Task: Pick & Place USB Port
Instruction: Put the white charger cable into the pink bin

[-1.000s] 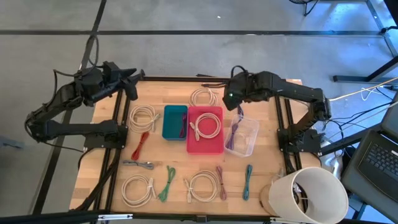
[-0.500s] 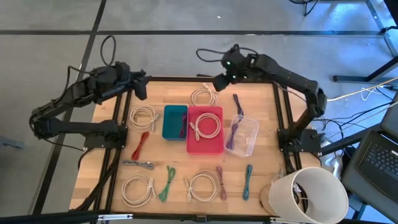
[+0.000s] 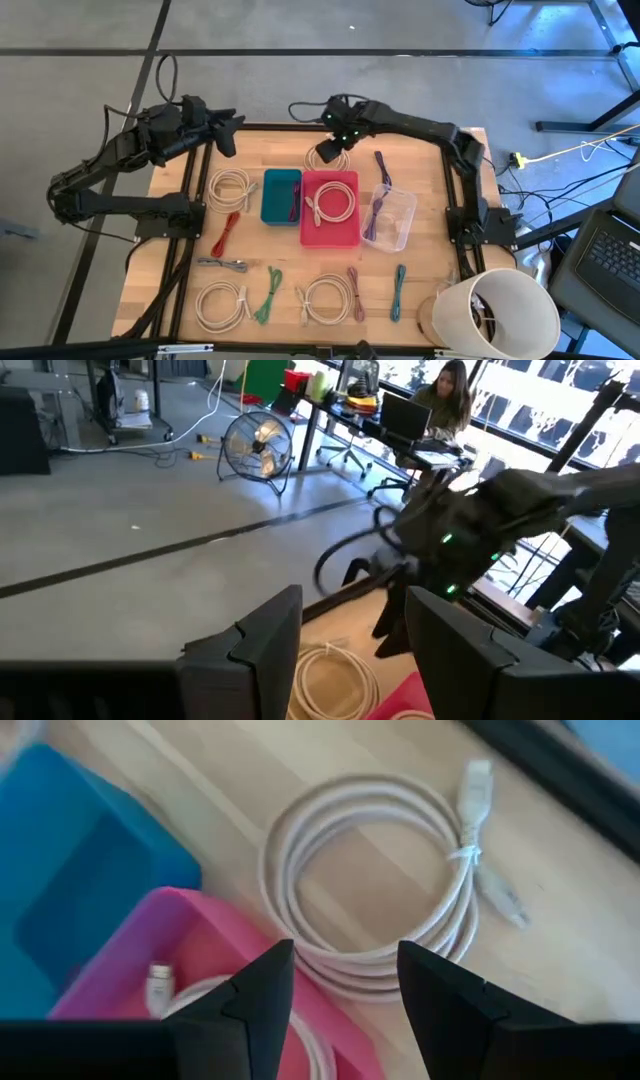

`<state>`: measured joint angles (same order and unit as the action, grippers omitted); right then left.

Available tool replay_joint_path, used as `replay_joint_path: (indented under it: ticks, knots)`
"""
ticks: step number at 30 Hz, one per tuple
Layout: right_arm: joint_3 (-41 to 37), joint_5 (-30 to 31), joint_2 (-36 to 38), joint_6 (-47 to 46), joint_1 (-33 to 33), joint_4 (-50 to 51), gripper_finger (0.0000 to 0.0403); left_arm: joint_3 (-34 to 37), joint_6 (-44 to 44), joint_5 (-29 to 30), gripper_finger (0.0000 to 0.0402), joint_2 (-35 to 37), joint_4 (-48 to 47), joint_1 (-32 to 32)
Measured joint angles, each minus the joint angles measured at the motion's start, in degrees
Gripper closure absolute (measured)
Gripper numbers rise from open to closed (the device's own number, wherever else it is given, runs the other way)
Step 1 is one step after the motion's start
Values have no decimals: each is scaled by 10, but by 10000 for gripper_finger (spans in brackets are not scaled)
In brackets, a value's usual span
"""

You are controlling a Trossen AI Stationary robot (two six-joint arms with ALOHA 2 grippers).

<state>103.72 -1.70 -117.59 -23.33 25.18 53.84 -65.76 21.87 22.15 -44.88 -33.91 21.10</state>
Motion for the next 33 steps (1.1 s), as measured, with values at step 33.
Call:
replay_joint_path:
  ticks: [33]
  knots:
    - [0, 34, -129, 1, 35, -16, 234, 0, -1, -26, 229, 0, 0, 0]
